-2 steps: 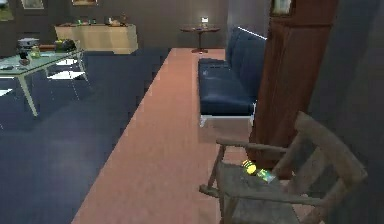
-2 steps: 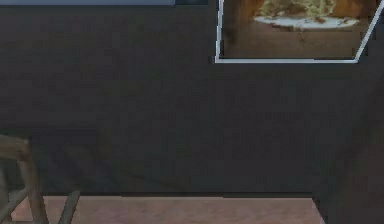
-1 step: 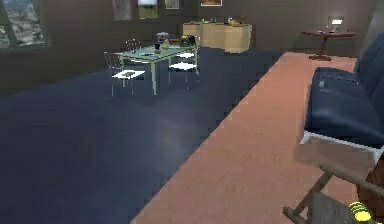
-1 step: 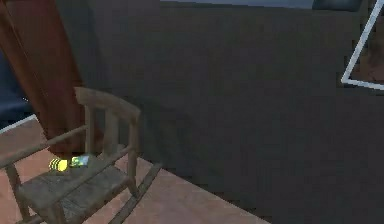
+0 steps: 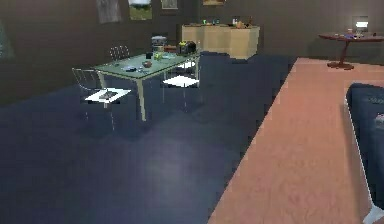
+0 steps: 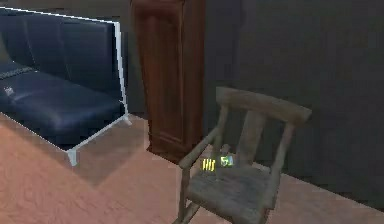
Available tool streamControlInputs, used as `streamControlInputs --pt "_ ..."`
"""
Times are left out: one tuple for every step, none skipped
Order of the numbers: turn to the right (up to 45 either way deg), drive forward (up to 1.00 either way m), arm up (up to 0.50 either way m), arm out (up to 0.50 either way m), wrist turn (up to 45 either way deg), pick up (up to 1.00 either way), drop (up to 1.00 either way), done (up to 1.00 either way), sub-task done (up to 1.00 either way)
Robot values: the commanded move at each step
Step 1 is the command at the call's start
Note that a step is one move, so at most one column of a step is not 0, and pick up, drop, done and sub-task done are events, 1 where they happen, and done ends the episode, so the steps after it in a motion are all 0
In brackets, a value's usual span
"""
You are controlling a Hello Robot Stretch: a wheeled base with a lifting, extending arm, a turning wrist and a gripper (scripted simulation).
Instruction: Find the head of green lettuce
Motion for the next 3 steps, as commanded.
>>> streamControlInputs --pt "0.0 1.00 0.00 0.00 0.0 0.00 0.00 0.00 0.00" --pt "0.0 1.00 0.00 0.00 0.0 0.00 0.00 0.00 0.00" --pt "0.0 0.60 0.00 0.00 0.0 0.00 0.00 0.00 0.00"
